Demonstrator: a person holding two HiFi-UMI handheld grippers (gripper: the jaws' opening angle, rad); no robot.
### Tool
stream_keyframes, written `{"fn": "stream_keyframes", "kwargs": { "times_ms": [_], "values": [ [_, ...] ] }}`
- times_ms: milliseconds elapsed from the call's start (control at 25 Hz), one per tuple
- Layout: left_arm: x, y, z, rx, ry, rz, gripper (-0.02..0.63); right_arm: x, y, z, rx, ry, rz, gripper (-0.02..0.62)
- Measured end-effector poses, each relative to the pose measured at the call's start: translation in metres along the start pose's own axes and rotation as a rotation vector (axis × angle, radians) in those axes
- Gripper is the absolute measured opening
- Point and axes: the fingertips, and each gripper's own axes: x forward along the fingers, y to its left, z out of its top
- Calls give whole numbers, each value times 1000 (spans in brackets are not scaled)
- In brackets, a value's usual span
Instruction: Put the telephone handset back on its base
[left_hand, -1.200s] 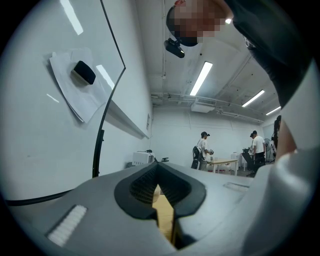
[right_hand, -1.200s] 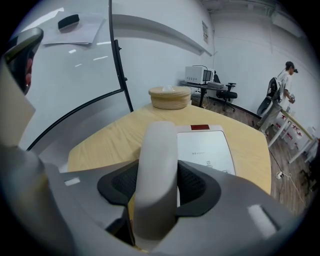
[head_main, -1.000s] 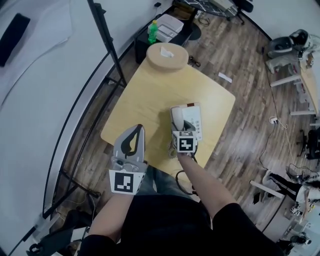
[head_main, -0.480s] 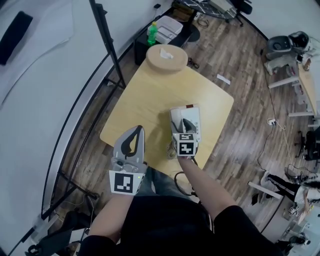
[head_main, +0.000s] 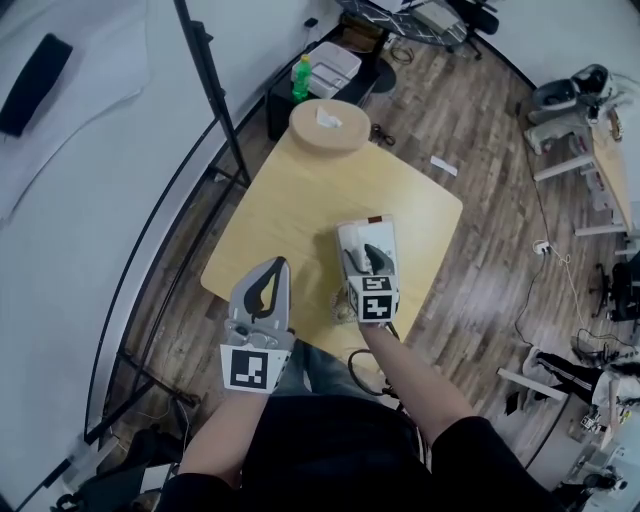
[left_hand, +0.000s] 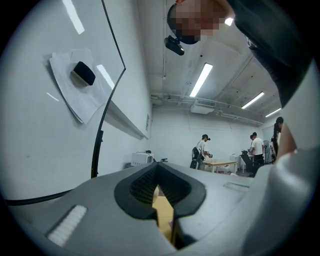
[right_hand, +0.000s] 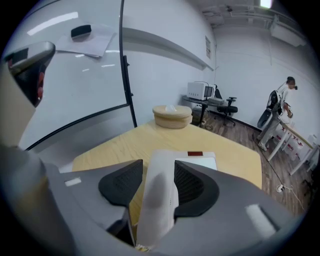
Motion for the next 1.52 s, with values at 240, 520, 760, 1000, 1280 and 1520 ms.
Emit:
{"fn": "stream_keyframes", "kwargs": {
  "times_ms": [240,520,760,1000,1280,1520],
  "values": [
    [2,-8,26,13,-16,-9,0,-81,-8,71,-19,-213,74,185],
    [4,-20,61,38,-37,-29,0,-188,-20,133,-119,-457,100,58],
    [6,-21,92,80,-85,-31,0,-245,-32,153,-141,-583,63,32],
    [8,-21,115,104,-124,-39,0,-273,-31,153,-147,-672,17,25],
    [11,-24,131,111,-150,-53,0,-284,-30,155,-118,-729,-13,18],
    [13,-26,134,112,-149,-54,0,-283,-32,157,-110,-750,-25,8]
  ]
}}
